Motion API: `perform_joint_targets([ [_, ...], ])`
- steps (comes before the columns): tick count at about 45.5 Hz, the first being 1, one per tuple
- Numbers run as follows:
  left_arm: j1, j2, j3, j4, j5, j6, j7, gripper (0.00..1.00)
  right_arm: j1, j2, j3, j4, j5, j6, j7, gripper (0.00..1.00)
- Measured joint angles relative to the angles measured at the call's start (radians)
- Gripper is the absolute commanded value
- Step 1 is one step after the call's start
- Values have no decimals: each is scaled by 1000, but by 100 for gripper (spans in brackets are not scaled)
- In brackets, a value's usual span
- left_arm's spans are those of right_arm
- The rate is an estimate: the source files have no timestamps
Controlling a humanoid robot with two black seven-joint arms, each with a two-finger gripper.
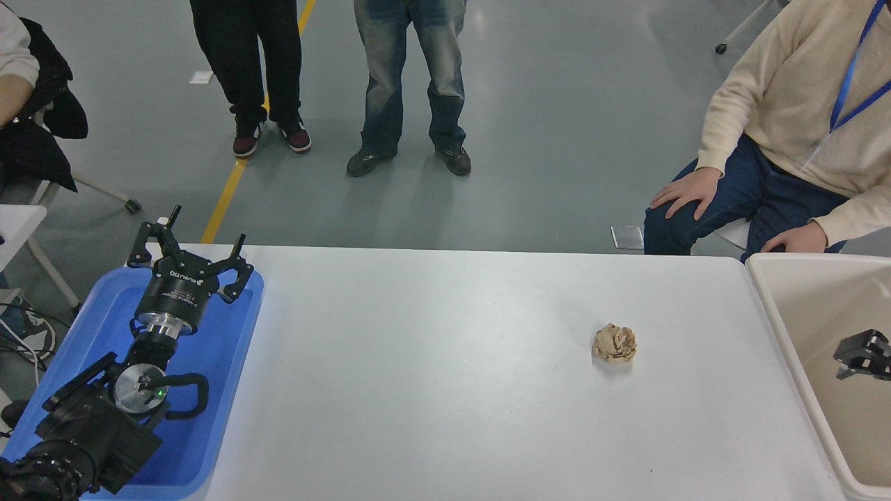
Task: Pick up foil plate and place in dustbin
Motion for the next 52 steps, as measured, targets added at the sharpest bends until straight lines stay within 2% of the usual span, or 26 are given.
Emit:
perform_joint_targets([
  [16,0,1,0,0,0,0,1,100,303,158,-42,140,-28,119,1,100],
  [34,2,3,0,0,-1,1,-2,100,459,323,3,221,-44,142,2,100],
  [52,2,3,0,0,-1,1,-1,100,537,420,18,246,-51,145,2,100],
])
